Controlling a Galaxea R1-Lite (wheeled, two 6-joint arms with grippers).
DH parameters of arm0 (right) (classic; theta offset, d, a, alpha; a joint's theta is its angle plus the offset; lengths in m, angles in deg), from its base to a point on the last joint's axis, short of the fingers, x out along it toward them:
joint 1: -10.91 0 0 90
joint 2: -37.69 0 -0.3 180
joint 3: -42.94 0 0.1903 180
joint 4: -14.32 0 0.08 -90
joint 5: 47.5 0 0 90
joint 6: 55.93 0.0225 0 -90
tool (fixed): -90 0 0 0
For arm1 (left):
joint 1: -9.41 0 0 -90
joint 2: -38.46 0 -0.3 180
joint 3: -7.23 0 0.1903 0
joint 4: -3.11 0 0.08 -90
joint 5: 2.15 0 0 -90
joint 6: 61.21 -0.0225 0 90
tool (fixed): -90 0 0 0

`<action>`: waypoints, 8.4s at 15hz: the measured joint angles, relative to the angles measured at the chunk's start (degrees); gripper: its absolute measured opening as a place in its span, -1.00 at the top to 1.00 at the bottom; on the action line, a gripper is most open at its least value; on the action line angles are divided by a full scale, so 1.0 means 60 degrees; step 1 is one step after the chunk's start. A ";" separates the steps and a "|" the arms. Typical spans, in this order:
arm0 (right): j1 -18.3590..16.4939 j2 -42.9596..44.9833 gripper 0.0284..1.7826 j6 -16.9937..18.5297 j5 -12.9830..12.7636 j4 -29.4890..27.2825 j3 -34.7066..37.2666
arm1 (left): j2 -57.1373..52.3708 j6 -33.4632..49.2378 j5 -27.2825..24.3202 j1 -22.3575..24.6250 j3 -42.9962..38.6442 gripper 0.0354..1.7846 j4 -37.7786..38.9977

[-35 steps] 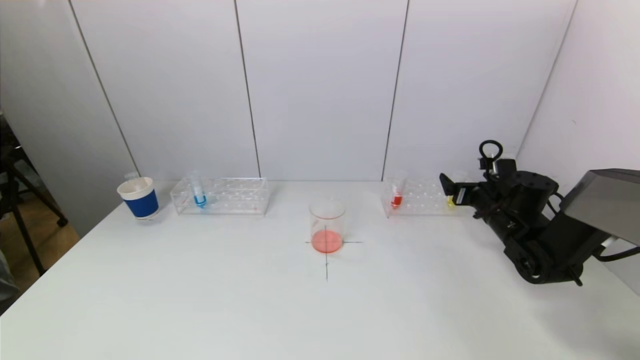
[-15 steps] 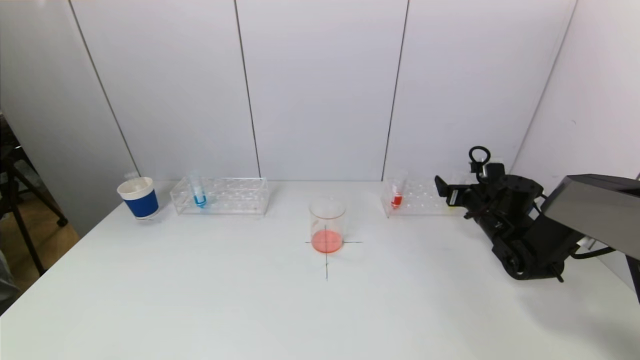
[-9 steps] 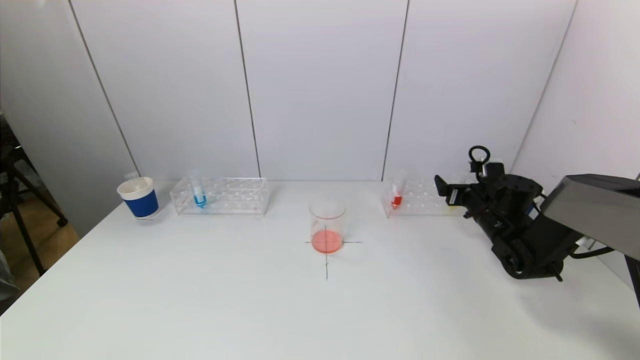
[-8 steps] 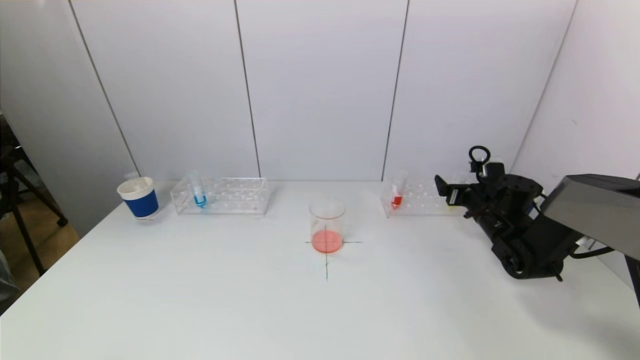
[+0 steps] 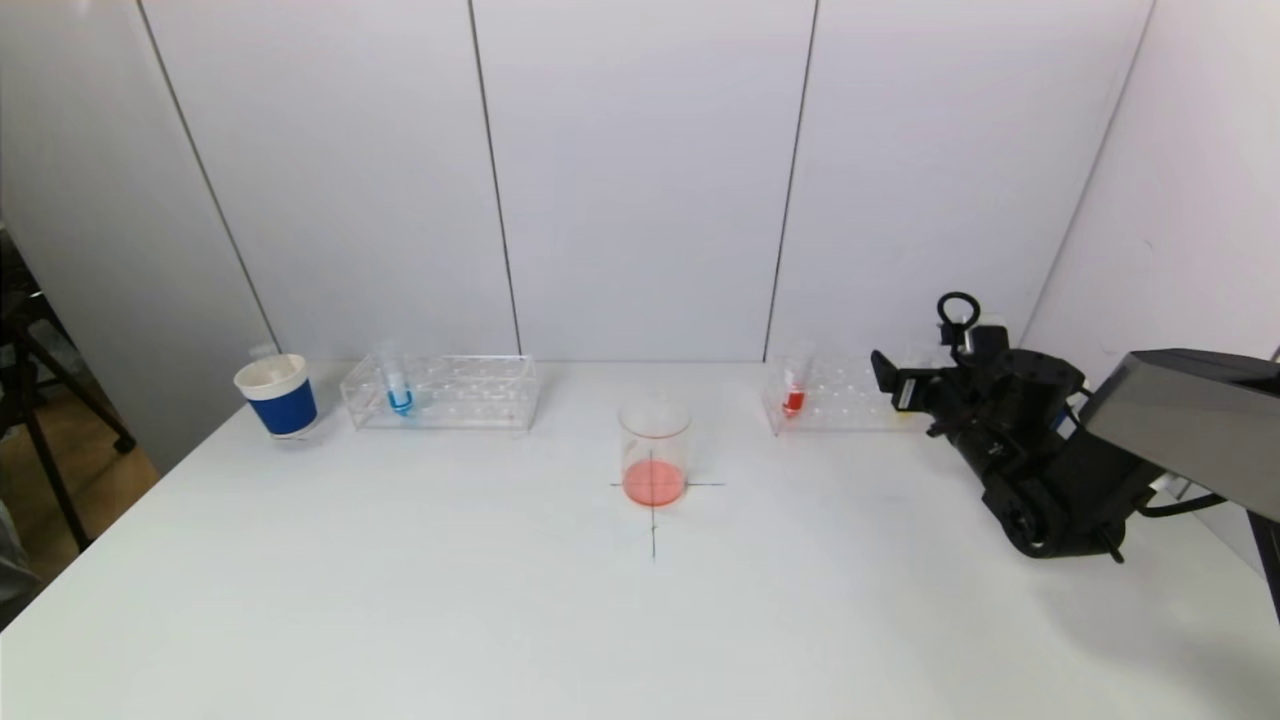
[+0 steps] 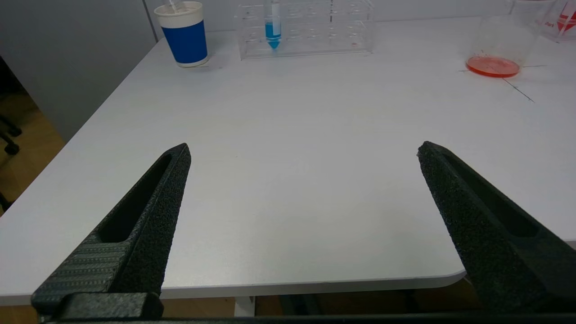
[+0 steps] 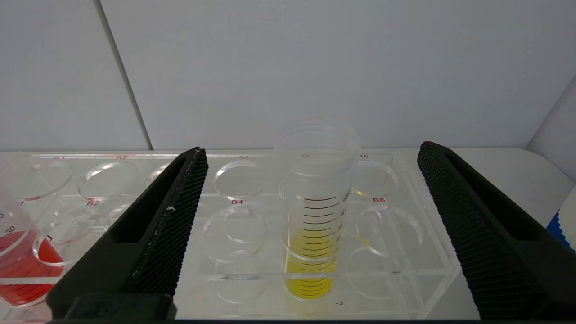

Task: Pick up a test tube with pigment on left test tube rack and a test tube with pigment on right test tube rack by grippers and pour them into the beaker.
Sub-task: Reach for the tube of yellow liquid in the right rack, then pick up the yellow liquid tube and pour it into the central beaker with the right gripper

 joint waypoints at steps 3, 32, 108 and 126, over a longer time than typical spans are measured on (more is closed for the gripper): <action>0.0000 -0.0002 -0.50 -0.0008 -0.0004 0.0000 0.0000 | 0.0000 0.0002 -0.0006 0.0000 0.0000 -0.98 0.0000; -0.0028 0.2314 0.51 -0.0102 0.0014 -0.3139 -0.0831 | 0.0000 0.0000 -0.0006 0.0000 0.0000 -0.98 0.0000; 0.2871 -0.0585 0.51 -1.2524 0.9525 -0.4890 -0.5719 | 0.0000 -0.0004 -0.0004 0.0000 0.0000 -0.98 0.0000; 0.2871 -0.0305 0.51 -1.4444 0.9348 -0.4716 -0.5274 | 0.0000 0.0000 -0.0006 0.0000 0.0000 -0.98 0.0000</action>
